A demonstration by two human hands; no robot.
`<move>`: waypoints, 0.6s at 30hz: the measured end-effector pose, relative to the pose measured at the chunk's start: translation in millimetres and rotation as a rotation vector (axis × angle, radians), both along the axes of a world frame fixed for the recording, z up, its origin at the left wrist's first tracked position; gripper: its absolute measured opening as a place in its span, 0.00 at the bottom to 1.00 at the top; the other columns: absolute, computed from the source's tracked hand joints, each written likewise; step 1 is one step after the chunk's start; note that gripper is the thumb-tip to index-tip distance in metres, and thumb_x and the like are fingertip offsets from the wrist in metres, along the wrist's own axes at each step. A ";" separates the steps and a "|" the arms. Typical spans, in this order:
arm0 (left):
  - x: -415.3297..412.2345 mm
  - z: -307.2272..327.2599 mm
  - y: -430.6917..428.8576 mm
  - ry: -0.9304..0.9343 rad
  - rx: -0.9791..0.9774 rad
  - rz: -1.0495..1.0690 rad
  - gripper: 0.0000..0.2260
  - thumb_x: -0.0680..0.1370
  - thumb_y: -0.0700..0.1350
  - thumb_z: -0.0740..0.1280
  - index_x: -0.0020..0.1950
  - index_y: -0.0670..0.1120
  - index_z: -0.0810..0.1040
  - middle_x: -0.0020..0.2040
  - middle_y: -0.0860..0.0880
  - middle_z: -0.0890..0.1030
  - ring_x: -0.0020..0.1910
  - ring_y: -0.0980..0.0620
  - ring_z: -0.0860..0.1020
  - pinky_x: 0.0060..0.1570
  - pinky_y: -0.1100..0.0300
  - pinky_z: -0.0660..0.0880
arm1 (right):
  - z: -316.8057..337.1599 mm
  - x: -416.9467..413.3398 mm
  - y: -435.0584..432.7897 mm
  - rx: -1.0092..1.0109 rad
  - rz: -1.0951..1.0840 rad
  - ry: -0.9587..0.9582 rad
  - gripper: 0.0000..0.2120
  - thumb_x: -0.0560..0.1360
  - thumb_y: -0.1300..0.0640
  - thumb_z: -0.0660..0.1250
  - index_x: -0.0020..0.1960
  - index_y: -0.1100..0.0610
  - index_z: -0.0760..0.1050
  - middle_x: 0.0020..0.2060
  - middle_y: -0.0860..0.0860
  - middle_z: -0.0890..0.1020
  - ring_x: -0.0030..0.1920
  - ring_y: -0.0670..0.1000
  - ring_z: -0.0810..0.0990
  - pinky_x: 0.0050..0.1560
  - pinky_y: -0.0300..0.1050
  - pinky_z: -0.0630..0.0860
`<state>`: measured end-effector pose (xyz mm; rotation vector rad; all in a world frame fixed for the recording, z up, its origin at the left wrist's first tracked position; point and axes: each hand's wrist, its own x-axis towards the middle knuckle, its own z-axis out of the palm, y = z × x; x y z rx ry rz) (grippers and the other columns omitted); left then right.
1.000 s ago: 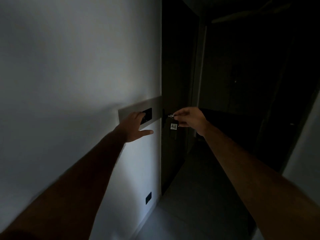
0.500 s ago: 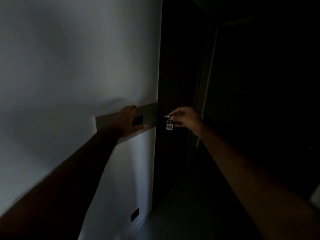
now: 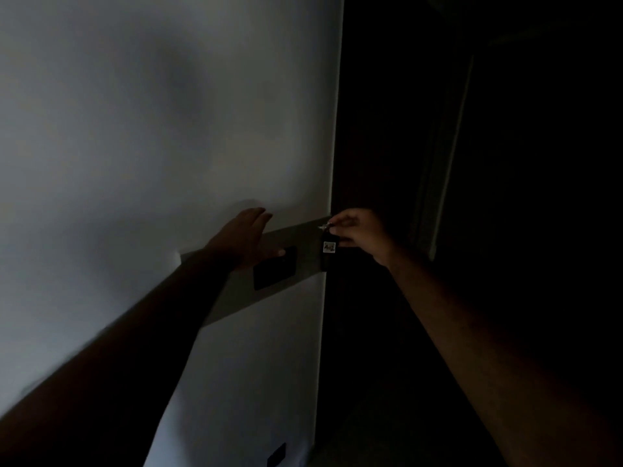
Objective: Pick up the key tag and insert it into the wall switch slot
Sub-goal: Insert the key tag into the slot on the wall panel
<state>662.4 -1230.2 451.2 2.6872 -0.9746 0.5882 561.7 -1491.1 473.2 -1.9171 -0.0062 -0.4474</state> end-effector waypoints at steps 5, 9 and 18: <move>22.5 -2.2 -8.9 -0.016 0.030 0.011 0.43 0.75 0.66 0.67 0.81 0.44 0.56 0.82 0.43 0.55 0.81 0.44 0.53 0.78 0.49 0.53 | -11.7 52.2 -13.7 0.017 0.045 -0.003 0.13 0.76 0.70 0.68 0.61 0.71 0.75 0.48 0.61 0.79 0.49 0.54 0.81 0.50 0.48 0.81; 34.5 -4.4 -8.8 -0.066 0.054 0.073 0.42 0.76 0.65 0.67 0.81 0.43 0.57 0.82 0.42 0.56 0.81 0.43 0.54 0.78 0.51 0.52 | -12.5 93.3 -21.3 0.026 0.138 -0.004 0.06 0.76 0.71 0.67 0.50 0.62 0.78 0.40 0.53 0.80 0.43 0.48 0.81 0.41 0.40 0.82; 57.9 13.5 -0.8 -0.523 0.012 0.370 0.37 0.78 0.64 0.64 0.76 0.38 0.66 0.80 0.35 0.60 0.79 0.34 0.59 0.76 0.40 0.57 | -14.8 189.6 -22.9 -0.065 0.382 -0.056 0.08 0.73 0.68 0.73 0.52 0.62 0.81 0.47 0.61 0.82 0.49 0.55 0.83 0.50 0.53 0.83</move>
